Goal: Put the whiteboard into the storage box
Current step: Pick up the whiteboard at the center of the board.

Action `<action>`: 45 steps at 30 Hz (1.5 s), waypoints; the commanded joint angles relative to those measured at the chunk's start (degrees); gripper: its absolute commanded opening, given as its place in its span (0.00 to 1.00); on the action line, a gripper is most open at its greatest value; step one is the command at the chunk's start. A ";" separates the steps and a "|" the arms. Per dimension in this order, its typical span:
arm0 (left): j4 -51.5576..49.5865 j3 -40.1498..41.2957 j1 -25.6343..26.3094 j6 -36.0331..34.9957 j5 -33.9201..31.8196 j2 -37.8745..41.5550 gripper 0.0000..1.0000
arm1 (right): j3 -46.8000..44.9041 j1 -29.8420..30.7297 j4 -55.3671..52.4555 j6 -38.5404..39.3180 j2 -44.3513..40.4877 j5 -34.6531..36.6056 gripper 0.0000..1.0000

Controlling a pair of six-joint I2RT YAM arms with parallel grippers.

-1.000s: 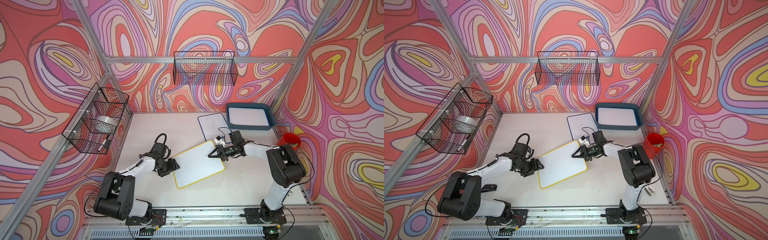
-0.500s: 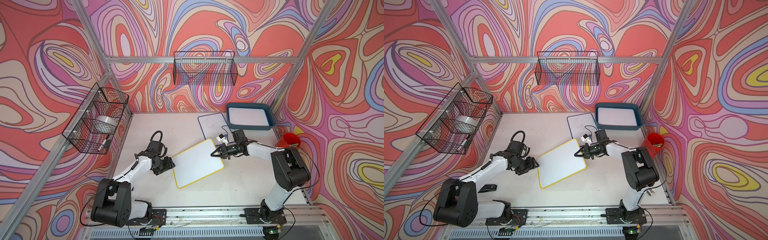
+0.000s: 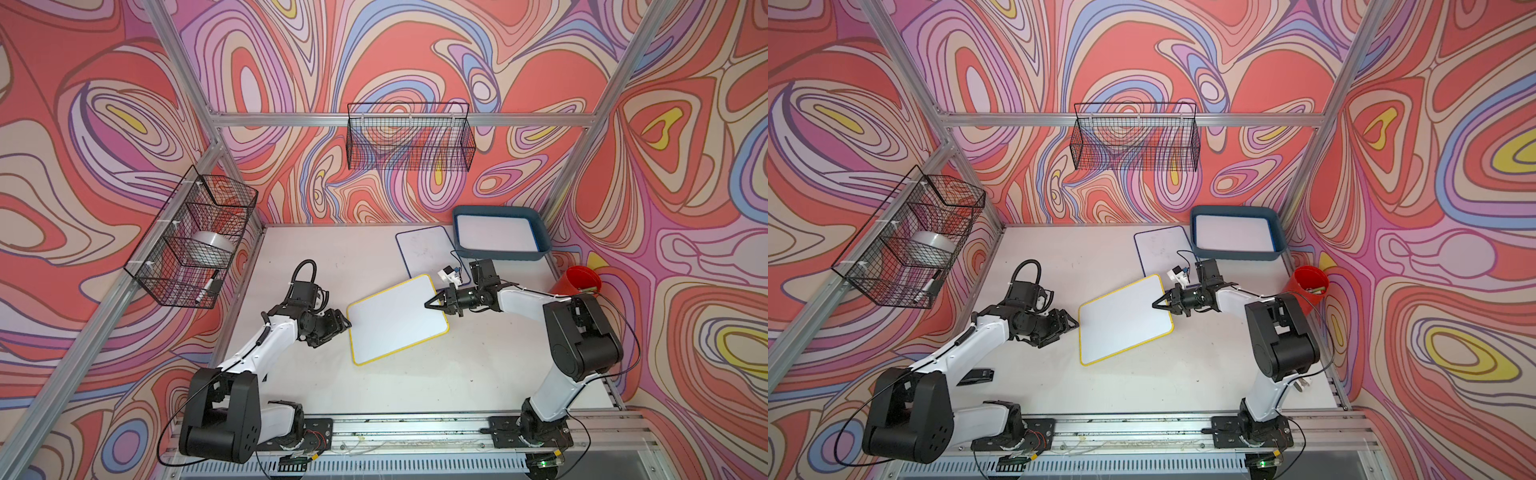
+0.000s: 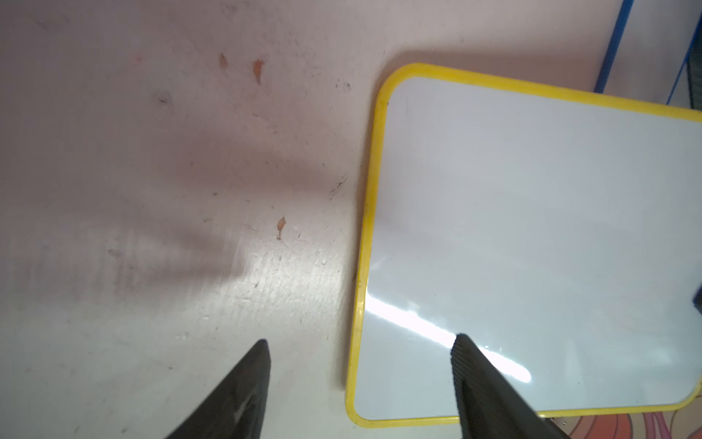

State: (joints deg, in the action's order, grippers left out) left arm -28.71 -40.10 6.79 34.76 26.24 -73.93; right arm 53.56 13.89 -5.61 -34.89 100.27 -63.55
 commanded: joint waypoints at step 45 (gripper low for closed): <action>41.85 4.15 -3.27 23.27 35.27 1.07 0.14 | -10.03 -6.97 80.21 -54.40 13.85 -11.69 0.08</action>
State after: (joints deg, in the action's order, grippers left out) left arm 9.54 -34.39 3.07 56.90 58.02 -75.09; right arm 45.21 8.05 56.66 -80.34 109.95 -78.43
